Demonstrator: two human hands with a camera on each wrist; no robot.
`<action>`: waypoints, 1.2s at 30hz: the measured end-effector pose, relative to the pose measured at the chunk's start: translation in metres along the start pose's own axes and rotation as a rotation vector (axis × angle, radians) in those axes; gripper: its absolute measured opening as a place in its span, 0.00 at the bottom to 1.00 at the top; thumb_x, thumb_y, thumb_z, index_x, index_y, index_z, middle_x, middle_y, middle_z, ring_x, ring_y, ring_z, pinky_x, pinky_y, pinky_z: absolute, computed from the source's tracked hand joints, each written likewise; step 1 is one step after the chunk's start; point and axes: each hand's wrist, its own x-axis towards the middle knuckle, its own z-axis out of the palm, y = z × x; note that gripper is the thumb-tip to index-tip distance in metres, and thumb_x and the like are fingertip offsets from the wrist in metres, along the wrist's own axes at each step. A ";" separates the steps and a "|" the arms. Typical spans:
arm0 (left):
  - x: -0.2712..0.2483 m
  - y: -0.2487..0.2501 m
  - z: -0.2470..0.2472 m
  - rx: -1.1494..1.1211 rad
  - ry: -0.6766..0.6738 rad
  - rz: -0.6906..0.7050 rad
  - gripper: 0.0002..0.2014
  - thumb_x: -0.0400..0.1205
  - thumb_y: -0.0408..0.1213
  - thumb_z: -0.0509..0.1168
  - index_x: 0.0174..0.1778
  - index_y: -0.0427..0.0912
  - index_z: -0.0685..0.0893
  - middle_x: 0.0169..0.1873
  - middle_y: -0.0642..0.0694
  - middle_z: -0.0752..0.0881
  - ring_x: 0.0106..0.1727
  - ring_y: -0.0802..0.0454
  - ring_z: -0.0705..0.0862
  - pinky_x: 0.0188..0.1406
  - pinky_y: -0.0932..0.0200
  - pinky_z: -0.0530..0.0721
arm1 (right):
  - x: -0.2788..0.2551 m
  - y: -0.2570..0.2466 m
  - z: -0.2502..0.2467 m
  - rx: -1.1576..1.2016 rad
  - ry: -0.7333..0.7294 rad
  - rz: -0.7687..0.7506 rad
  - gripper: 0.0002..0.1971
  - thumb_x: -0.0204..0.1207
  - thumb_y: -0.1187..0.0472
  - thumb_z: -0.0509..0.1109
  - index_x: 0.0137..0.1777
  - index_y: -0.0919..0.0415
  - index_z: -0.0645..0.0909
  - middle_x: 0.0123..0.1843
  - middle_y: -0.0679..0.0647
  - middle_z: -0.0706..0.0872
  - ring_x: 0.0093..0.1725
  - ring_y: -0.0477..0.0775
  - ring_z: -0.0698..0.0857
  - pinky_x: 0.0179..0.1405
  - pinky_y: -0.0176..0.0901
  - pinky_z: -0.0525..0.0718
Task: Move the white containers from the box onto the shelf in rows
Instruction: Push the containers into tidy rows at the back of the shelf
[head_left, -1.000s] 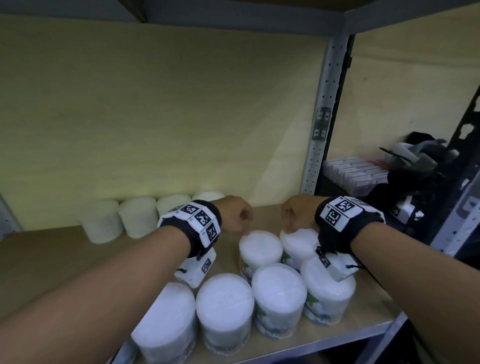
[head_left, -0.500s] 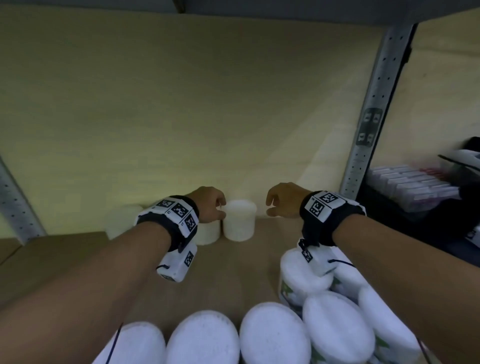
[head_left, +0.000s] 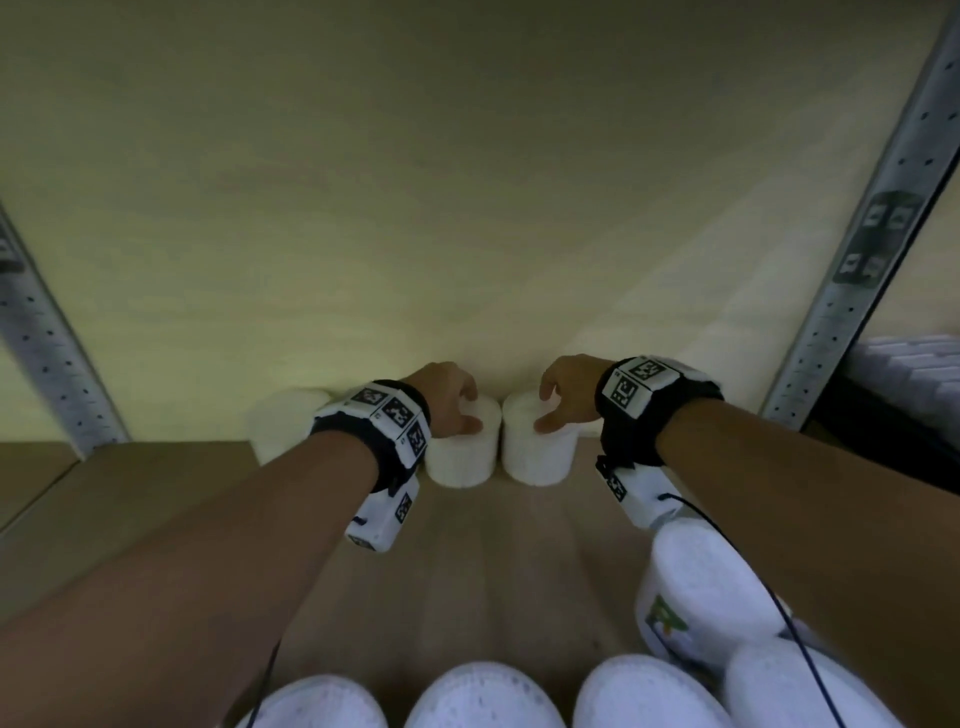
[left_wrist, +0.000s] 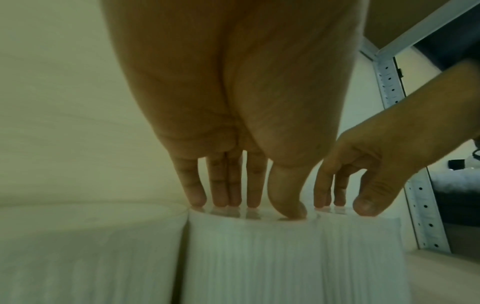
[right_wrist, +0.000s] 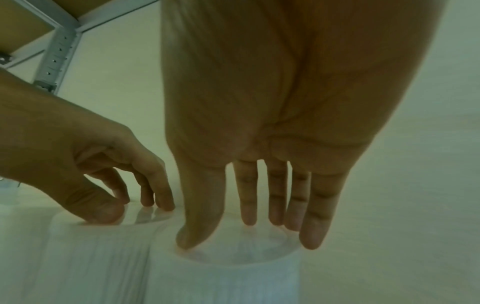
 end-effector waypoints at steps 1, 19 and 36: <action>0.000 -0.001 0.001 -0.006 0.004 0.007 0.27 0.80 0.47 0.67 0.72 0.38 0.76 0.71 0.41 0.76 0.69 0.44 0.77 0.64 0.57 0.75 | 0.002 -0.001 0.001 -0.017 0.000 0.003 0.31 0.74 0.44 0.73 0.71 0.63 0.77 0.71 0.58 0.79 0.68 0.60 0.80 0.65 0.47 0.78; 0.004 -0.010 0.007 -0.124 0.059 0.047 0.22 0.76 0.43 0.72 0.65 0.39 0.81 0.65 0.40 0.78 0.64 0.43 0.79 0.62 0.55 0.76 | 0.004 -0.003 0.007 -0.039 0.035 -0.001 0.29 0.75 0.49 0.73 0.71 0.64 0.75 0.72 0.59 0.77 0.70 0.60 0.78 0.66 0.48 0.77; 0.003 -0.010 0.010 -0.126 0.080 0.052 0.22 0.77 0.42 0.71 0.66 0.40 0.80 0.65 0.41 0.76 0.65 0.44 0.78 0.59 0.60 0.73 | 0.007 -0.004 0.007 0.034 0.066 0.026 0.27 0.77 0.46 0.70 0.70 0.63 0.77 0.72 0.60 0.77 0.70 0.61 0.78 0.70 0.50 0.78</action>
